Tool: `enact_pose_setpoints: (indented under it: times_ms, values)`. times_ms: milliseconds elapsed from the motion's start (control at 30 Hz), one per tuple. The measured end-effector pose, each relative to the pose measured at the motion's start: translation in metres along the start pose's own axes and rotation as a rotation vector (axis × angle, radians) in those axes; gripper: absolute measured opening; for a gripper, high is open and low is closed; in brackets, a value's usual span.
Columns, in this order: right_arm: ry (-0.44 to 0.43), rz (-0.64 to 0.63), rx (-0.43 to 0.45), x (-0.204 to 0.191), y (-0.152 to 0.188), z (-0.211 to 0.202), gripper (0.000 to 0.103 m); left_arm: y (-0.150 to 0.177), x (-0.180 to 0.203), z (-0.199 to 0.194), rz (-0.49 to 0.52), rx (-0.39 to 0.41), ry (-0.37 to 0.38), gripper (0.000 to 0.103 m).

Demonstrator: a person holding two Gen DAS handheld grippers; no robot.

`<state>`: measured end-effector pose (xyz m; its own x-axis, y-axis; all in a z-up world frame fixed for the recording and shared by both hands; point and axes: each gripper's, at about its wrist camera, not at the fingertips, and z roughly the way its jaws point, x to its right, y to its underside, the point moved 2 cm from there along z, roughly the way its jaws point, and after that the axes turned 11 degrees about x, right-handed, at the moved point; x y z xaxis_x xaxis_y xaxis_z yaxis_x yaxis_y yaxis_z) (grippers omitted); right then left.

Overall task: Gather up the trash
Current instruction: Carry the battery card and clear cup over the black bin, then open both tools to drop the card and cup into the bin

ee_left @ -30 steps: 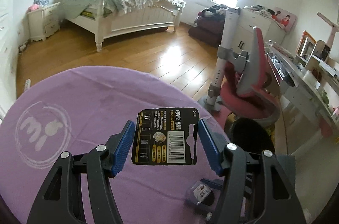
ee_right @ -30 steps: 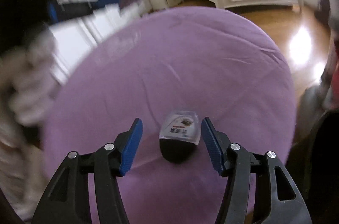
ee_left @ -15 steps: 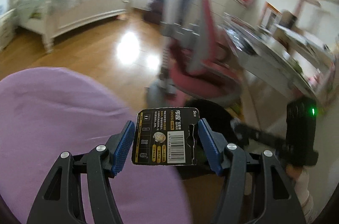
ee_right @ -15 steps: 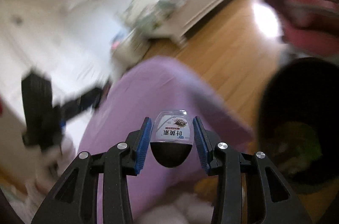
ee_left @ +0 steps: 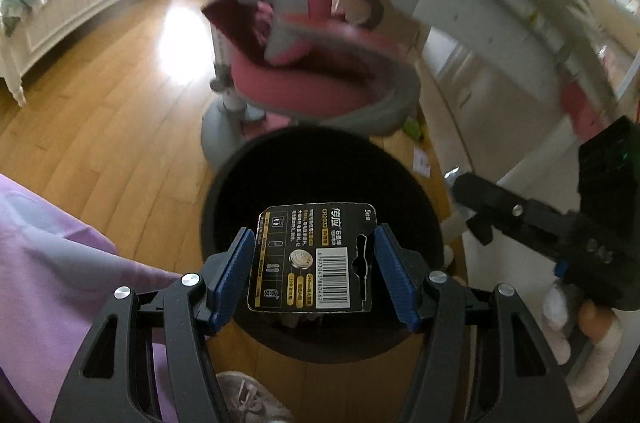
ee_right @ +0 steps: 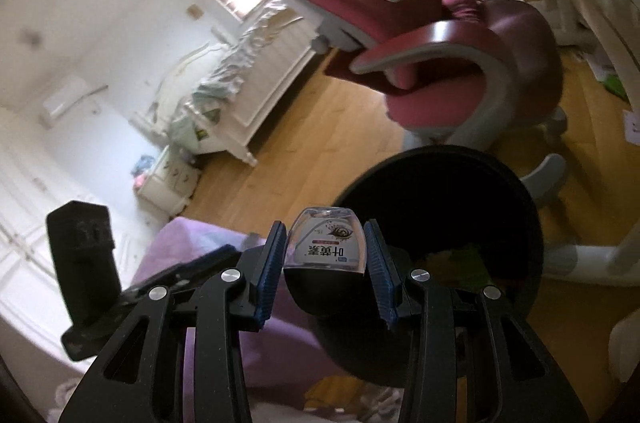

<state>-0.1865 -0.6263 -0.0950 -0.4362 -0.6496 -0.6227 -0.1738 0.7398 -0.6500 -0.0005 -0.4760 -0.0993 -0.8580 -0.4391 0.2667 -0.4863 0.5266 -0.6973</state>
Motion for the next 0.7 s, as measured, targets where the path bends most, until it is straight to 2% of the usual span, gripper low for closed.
enact_pose_setpoints:
  times_ms: [200,467,700]
  values:
    - [0.021,0.033,-0.006,0.007,0.015,0.008,0.041,0.011,0.009,0.018,0.028,-0.047,0.018,0.061]
    - [0.042,0.065,-0.007,0.017,0.017,0.016,0.041,0.016,0.025,0.040,0.083,-0.094,0.056,0.062]
    - [0.053,0.085,-0.008,0.025,0.017,0.019,0.041,0.023,0.037,0.050,0.122,-0.101,0.093,0.063]
